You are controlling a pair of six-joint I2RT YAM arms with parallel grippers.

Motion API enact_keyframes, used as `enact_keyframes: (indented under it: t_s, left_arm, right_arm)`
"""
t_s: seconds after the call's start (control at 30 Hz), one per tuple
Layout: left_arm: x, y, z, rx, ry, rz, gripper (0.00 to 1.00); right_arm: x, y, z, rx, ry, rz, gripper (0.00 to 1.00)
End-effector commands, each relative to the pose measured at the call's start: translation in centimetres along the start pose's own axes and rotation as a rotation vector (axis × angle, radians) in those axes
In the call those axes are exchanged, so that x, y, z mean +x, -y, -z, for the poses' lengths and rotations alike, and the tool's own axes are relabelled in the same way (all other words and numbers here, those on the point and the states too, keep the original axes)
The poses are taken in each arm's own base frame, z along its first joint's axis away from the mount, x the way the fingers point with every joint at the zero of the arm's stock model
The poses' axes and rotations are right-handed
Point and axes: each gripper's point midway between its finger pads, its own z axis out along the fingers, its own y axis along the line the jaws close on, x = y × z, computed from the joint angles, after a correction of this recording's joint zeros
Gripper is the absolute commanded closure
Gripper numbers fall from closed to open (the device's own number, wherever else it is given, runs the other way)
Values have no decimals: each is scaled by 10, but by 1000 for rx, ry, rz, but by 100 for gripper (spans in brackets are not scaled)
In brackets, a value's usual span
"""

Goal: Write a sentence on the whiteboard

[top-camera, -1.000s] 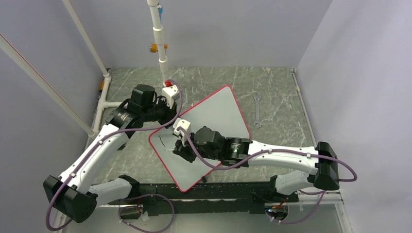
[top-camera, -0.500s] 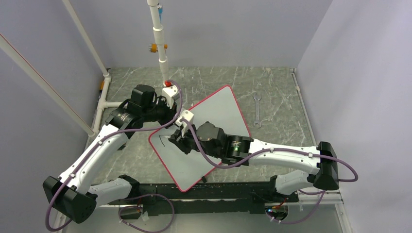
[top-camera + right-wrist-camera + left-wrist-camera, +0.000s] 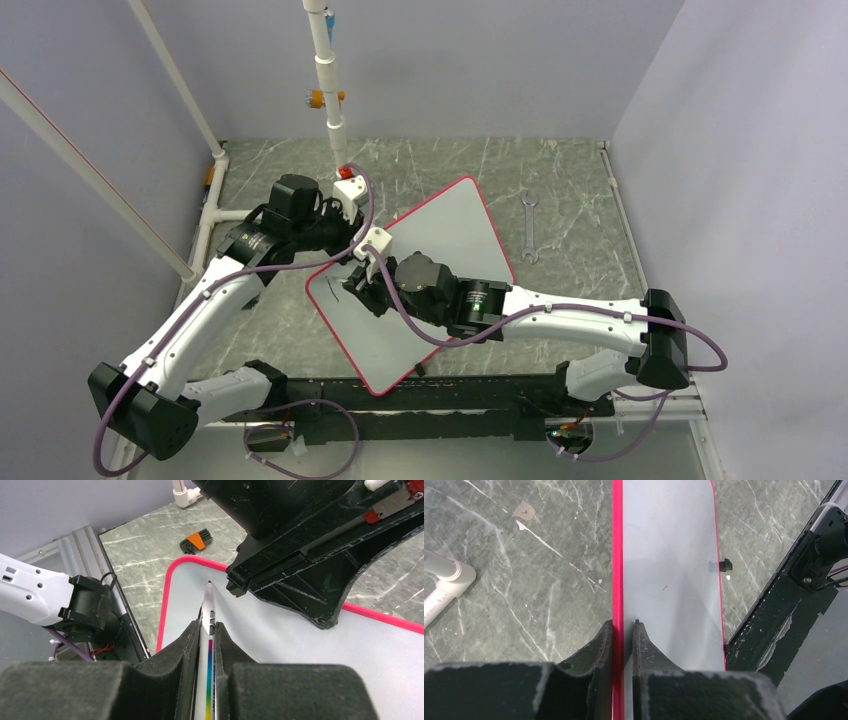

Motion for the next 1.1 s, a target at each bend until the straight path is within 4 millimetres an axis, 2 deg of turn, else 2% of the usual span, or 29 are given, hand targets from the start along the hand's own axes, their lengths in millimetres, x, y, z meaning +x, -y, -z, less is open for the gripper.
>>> enact_keyframes:
  t_s: [0.0,0.33,0.77,1.07]
  left_arm:
    - [3,-11,4,-64,-6,-75,100]
    - [3,-10,4,-63,-4,-75,100]
    - [2,-8,3,-53,-1,-72,100]
    - [2,-7,4,-48,3,-70,100]
  right_arm:
    - [-27,0,0,19,71,-12,100]
    - [-10,3,-3,33,31,-12,100]
    - [1,3,-4,37,5,-11,100]
    - [12,12,-3,80,-31,-1,100]
